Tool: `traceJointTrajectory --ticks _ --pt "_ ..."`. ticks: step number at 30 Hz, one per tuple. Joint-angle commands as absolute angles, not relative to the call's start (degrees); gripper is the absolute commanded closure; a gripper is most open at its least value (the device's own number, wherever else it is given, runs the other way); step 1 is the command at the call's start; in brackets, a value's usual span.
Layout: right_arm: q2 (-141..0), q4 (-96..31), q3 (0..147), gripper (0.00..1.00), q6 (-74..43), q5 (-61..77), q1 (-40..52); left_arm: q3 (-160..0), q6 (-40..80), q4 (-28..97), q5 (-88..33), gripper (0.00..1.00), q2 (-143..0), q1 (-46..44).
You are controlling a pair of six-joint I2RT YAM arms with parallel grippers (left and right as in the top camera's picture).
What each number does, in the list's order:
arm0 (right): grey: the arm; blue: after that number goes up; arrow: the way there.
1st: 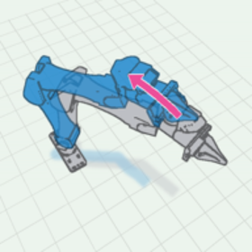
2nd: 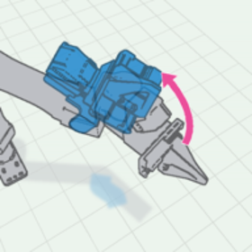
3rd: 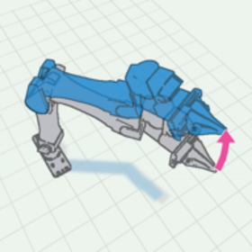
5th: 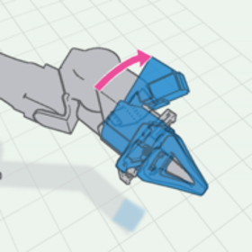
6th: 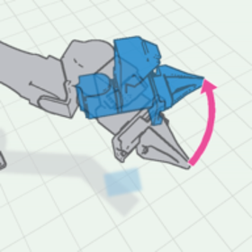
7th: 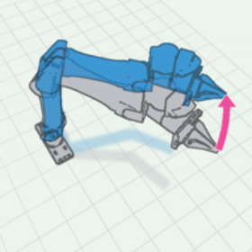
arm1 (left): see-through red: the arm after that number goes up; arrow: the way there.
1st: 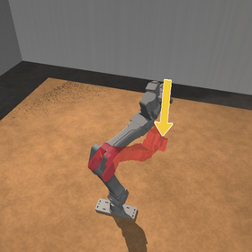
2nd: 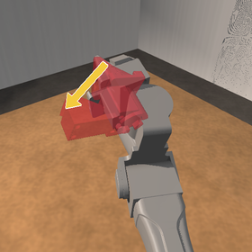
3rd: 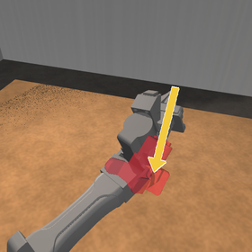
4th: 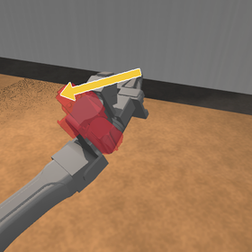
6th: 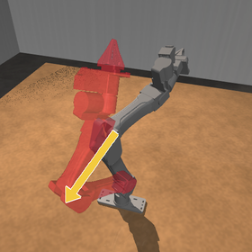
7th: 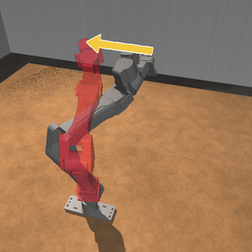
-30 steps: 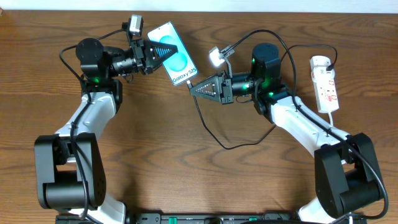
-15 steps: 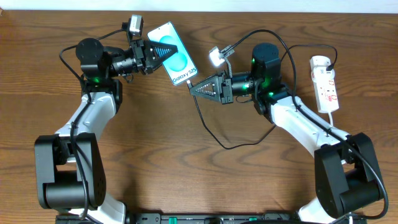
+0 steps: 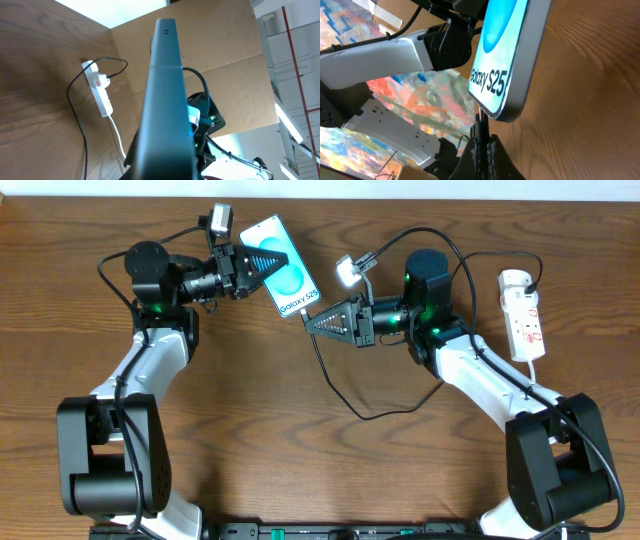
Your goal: Plug charger to phone and switch on socket
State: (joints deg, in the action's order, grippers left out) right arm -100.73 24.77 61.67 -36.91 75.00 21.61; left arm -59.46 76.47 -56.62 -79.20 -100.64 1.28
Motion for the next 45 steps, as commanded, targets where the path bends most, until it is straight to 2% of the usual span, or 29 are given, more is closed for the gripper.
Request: traceJointTrajectory --ticks 1,45 --pt "-100.7 25.1 62.0 0.99 -37.2 74.5 21.4 -59.9 75.5 -57.1 -79.9 0.93 -100.1 0.8" --pt "-100.7 24.7 62.0 0.99 -40.1 71.2 21.4 -59.9 75.7 -57.1 -79.9 0.93 -100.1 0.8"
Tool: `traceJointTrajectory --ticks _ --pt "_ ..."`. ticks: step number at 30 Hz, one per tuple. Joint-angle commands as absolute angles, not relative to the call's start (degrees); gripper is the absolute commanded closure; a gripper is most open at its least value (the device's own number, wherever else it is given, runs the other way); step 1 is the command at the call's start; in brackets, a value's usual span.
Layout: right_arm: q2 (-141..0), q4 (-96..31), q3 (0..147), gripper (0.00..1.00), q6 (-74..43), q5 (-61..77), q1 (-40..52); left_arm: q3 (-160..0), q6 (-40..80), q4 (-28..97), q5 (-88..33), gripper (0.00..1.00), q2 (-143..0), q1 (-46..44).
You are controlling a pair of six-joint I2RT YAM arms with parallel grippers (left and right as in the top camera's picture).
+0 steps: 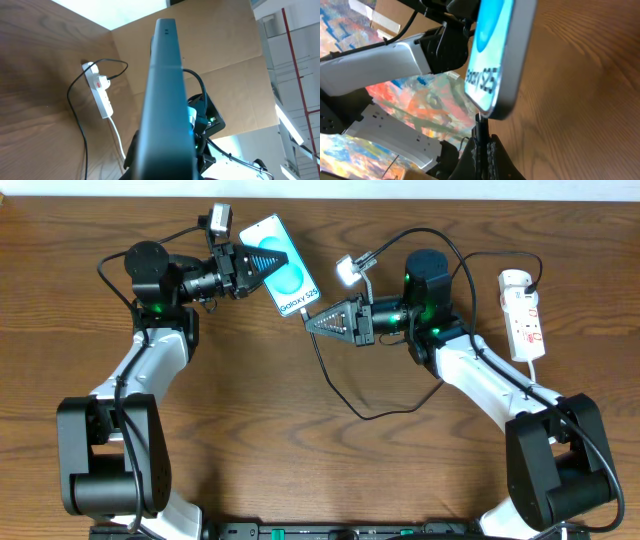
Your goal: Plug charger to phone and switch on socket
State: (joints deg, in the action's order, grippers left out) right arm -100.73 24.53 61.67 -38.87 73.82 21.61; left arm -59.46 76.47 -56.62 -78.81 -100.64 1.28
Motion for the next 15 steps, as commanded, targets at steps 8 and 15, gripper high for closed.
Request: traceJointTrajectory --ticks 8,15 --pt "-100.7 24.7 62.0 0.99 -40.2 71.1 21.4 -59.9 75.4 -57.1 -80.2 0.93 -100.1 0.8" --pt "-100.7 24.7 62.0 0.99 -39.6 72.4 21.4 -59.9 75.0 -57.1 -79.0 0.93 -100.1 1.3"
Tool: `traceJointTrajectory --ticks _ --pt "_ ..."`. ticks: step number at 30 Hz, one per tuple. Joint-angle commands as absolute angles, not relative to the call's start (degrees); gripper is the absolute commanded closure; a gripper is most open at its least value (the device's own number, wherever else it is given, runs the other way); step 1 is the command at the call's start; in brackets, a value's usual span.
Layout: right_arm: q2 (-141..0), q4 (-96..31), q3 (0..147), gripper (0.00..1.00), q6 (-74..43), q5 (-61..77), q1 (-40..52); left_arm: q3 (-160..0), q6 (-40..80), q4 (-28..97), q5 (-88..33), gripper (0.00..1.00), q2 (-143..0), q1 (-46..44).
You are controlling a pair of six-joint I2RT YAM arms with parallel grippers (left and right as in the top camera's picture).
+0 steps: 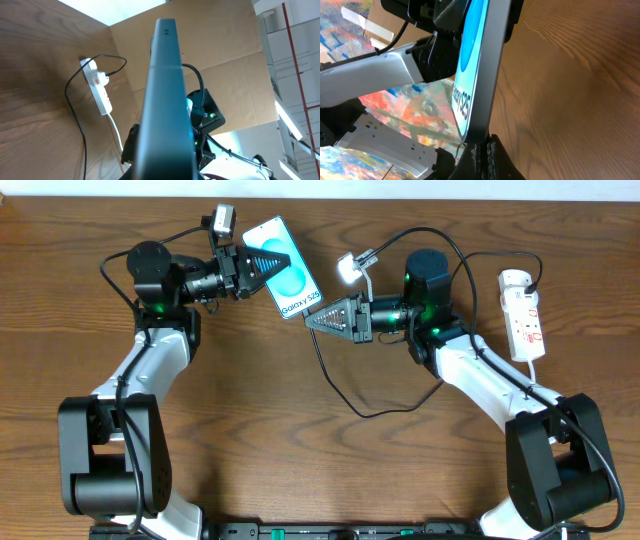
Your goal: Plug charger to phone and switch on socket
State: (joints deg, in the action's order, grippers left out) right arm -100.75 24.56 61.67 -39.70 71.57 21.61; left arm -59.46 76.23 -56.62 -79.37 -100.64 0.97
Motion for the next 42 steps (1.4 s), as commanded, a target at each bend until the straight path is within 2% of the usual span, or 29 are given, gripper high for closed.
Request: traceJointTrajectory --ticks 1,42 --pt "-100.7 24.6 62.0 0.99 -39.6 72.4 21.4 -59.9 75.0 -57.1 -78.9 0.93 -100.1 1.5" --pt "-100.7 24.7 62.0 0.99 -39.6 74.1 21.5 -59.9 74.8 -57.1 -77.8 0.93 -100.1 2.2"
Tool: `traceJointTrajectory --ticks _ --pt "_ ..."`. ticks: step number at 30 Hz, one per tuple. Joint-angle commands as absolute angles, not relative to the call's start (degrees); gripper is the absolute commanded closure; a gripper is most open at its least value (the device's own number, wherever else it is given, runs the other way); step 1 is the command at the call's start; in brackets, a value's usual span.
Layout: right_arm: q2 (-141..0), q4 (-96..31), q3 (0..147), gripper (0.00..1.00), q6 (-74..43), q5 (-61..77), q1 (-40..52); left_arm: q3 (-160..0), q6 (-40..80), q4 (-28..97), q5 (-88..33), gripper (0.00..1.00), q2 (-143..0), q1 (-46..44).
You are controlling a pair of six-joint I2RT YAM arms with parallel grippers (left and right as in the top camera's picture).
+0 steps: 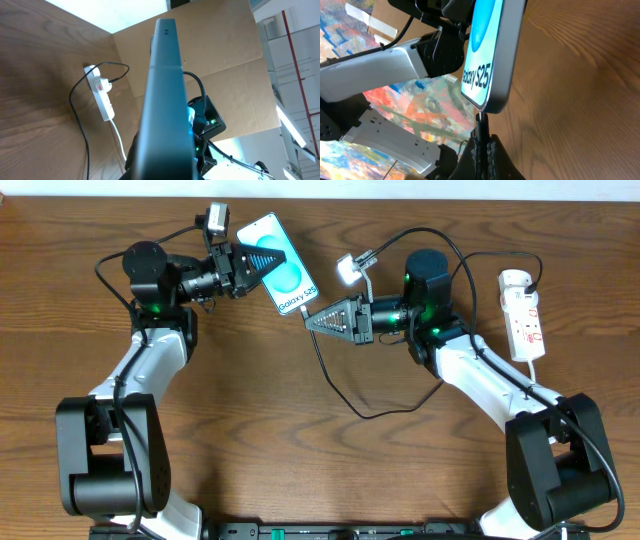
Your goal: Plug charger to phone and switch on socket
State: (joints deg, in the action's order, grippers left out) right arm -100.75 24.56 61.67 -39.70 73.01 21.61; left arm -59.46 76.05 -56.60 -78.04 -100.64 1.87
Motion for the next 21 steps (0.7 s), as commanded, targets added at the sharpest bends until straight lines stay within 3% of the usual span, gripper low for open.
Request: traceJointTrajectory --ticks 1,21 --pt "-100.7 24.7 62.0 0.99 -39.6 74.1 21.5 -59.9 74.3 -57.1 -77.8 0.93 -100.1 2.2" --pt "-100.7 24.7 62.0 0.99 -39.6 73.9 21.5 -59.9 73.6 -56.2 -78.0 0.93 -100.1 1.7"
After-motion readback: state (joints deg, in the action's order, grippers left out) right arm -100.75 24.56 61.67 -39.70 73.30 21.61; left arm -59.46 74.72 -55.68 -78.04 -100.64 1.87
